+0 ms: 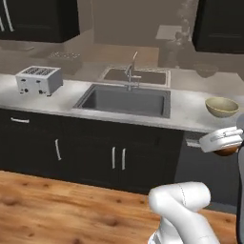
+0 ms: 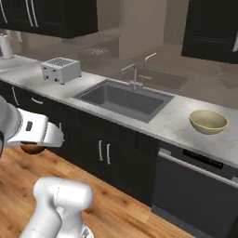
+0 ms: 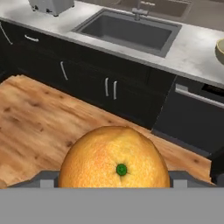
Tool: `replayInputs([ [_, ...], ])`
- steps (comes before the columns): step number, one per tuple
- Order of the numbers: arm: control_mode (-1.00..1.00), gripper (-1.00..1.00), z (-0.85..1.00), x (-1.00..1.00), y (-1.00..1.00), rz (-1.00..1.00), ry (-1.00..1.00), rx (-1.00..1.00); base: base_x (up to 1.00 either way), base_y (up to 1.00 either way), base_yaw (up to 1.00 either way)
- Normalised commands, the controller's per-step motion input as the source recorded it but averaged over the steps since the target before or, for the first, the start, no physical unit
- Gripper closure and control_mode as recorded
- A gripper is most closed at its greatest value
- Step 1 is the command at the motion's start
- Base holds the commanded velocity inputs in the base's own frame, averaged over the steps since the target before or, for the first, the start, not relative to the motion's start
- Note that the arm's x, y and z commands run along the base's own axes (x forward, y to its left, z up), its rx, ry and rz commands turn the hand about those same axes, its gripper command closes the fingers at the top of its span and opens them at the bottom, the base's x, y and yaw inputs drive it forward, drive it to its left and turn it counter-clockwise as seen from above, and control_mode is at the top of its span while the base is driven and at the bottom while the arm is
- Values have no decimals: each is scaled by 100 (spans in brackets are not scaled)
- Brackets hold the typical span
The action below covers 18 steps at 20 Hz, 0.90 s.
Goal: Take the bell pepper, bell pepper, and orange from the freezer and place them in the bowl on the counter.
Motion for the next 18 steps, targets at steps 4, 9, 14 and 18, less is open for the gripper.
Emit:
replayInputs([
  [4, 100, 100, 0, 0, 0, 0, 0, 0, 73, 0, -51],
  [9, 100, 100, 0, 0, 0, 0, 0, 0, 73, -8, -38],
  [14, 100, 100, 0, 0, 0, 0, 0, 0, 62, -25, -29],
  [18, 100, 100, 0, 0, 0, 0, 0, 0, 36, -26, -35],
])
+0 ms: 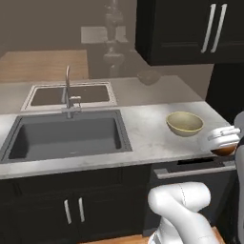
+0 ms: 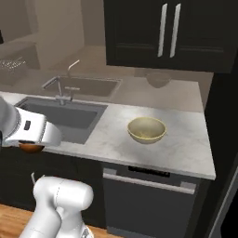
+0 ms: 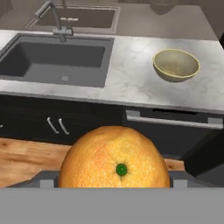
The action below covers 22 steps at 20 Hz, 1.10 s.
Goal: Take the bell pepper, bell pepper, and orange from the freezer and place them in the bowl on the counter.
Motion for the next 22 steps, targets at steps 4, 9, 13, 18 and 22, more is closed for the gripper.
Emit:
replayInputs([
  [4, 100, 100, 0, 0, 0, 0, 0, 0, 21, -6, -44],
  [9, 100, 100, 0, 0, 0, 0, 0, 0, 10, -4, -46],
  [13, 100, 100, 0, 0, 0, 0, 0, 0, 33, -7, -23],
  [18, 100, 100, 0, 0, 0, 0, 0, 0, 56, -11, 12],
  [22, 100, 100, 0, 0, 0, 0, 0, 0, 52, -48, 22],
])
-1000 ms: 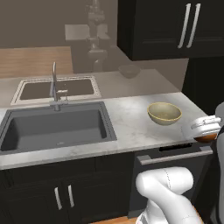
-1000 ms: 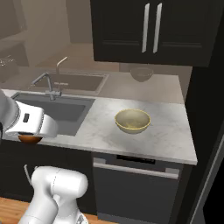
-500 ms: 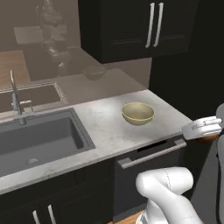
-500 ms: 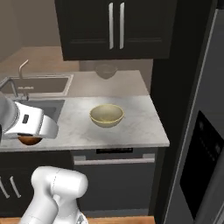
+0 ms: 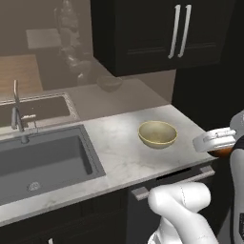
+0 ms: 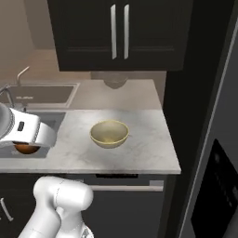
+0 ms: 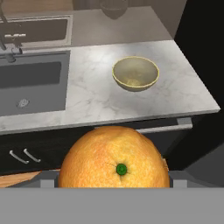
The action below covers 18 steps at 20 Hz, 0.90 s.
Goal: Take the bell pepper, bell pepper, and orange from the freezer and place them in the bowl on the counter.
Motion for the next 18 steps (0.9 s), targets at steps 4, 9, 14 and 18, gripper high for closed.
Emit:
replayInputs([
  [4, 100, 100, 0, 0, 0, 0, 0, 0, 47, -57, 22],
  [9, 100, 100, 0, 0, 0, 0, 0, 0, 30, -52, 24],
  [14, 100, 100, 0, 0, 0, 0, 0, 0, 28, -11, 27],
  [18, 100, 100, 0, 0, 0, 0, 0, 0, 12, 0, 29],
])
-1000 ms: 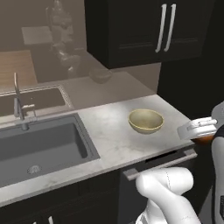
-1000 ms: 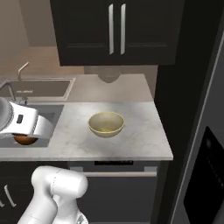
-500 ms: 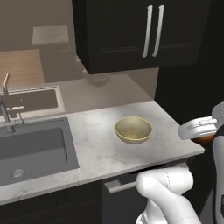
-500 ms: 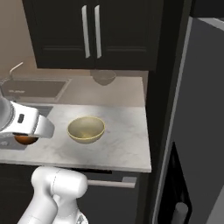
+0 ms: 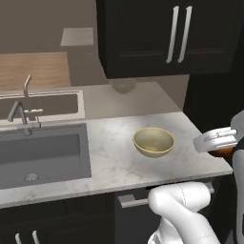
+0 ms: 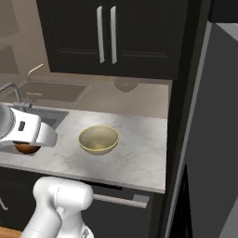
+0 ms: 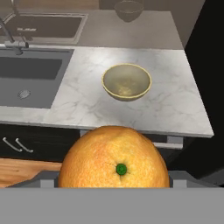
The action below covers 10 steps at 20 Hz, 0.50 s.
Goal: Take the bell pepper, bell pepper, and orange from the freezer and place them in the bowl on the counter.
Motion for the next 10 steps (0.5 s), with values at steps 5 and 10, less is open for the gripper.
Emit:
replayInputs([
  [5, 100, 100, 0, 0, 0, 0, 0, 0, 15, 0, 15],
  [10, 100, 100, 0, 0, 0, 0, 0, 0, 21, 0, -4],
])
